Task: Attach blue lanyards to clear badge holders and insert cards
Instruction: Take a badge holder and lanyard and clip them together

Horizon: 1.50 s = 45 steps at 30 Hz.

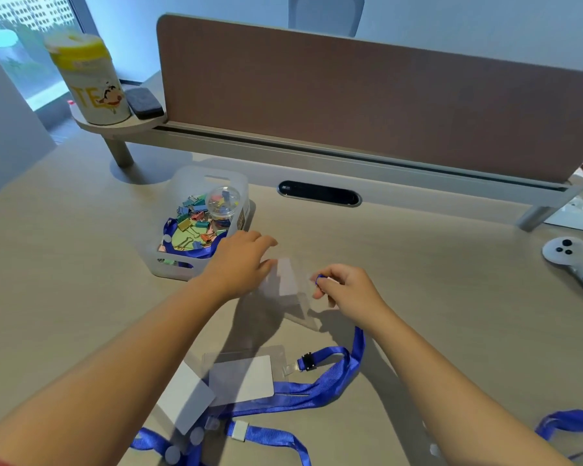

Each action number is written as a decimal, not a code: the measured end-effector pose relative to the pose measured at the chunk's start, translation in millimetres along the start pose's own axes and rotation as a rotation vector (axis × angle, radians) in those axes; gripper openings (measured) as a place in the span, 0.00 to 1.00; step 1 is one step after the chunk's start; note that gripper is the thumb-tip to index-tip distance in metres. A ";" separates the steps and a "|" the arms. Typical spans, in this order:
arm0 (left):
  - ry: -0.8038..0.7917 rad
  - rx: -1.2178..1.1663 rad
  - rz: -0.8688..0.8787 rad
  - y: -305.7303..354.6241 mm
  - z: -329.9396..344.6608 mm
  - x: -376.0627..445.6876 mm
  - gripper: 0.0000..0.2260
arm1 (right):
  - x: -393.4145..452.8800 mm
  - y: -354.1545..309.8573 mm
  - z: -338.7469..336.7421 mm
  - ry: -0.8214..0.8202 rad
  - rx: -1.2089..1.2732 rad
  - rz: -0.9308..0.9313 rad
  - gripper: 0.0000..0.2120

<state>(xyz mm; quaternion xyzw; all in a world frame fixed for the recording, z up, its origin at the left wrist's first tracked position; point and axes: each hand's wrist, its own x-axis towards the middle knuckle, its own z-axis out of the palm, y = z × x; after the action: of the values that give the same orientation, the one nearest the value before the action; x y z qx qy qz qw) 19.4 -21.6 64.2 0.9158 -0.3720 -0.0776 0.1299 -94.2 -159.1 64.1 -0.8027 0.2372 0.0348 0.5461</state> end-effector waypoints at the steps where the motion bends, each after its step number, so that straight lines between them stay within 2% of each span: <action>1: 0.040 -0.061 -0.002 3.2 -0.1 -0.2 0.17 | 0.8 -4.6 -0.4 0.013 0.035 0.000 0.10; 4: 0.148 -0.244 0.033 17.2 -4.3 -4.1 0.15 | 3.3 -15.5 -1.8 0.056 0.119 0.000 0.07; 8: 0.153 -0.360 0.089 35.9 -9.9 -9.9 0.14 | 4.1 -24.1 -5.4 0.083 0.184 -0.029 0.07; 12: 0.191 -0.169 0.118 37.4 -8.9 -10.7 0.14 | 1.4 -28.4 -4.8 0.092 0.167 -0.018 0.11; 16: 0.333 0.102 0.323 32.4 -12.2 -11.6 0.08 | -3.3 -33.2 -5.1 0.081 0.124 -0.023 0.10; 18: 0.309 0.211 0.382 31.2 -14.5 -11.6 0.08 | -5.6 -35.3 -5.1 0.079 0.106 -0.032 0.08; 20: 0.267 0.211 0.400 31.7 -18.3 -13.2 0.07 | -7.4 -37.1 -5.1 0.080 0.102 -0.042 0.09; 24: 0.197 0.032 0.322 34.3 -26.2 -16.7 0.06 | -10.0 -41.7 -3.8 0.099 0.102 -0.084 0.06; 26: 0.199 -0.035 0.257 36.9 -27.8 -15.4 0.10 | -9.8 -42.3 -3.7 0.112 0.090 -0.105 0.05; 32: 0.140 -0.117 0.175 39.6 -33.2 -15.2 0.12 | -7.4 -42.3 -2.1 0.137 0.081 -0.119 0.08; 35: 0.160 -0.107 0.161 41.3 -33.8 -16.6 0.12 | -6.3 -45.0 -0.7 0.143 0.094 -0.113 0.05; 40: 0.235 -0.111 0.131 44.8 -31.8 -16.6 0.13 | -2.7 -47.4 3.6 0.184 0.114 -0.124 0.14; 45: 0.295 -0.342 0.005 46.5 -28.5 -14.9 0.11 | -0.8 -50.1 5.7 0.202 0.095 -0.141 0.12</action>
<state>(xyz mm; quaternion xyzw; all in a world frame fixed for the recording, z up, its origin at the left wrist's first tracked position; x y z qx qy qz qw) -15.1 -38.1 105.8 0.8809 -0.3328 -0.0045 0.3366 -72.8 -139.2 105.2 -0.7901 0.2355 -0.0959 0.5577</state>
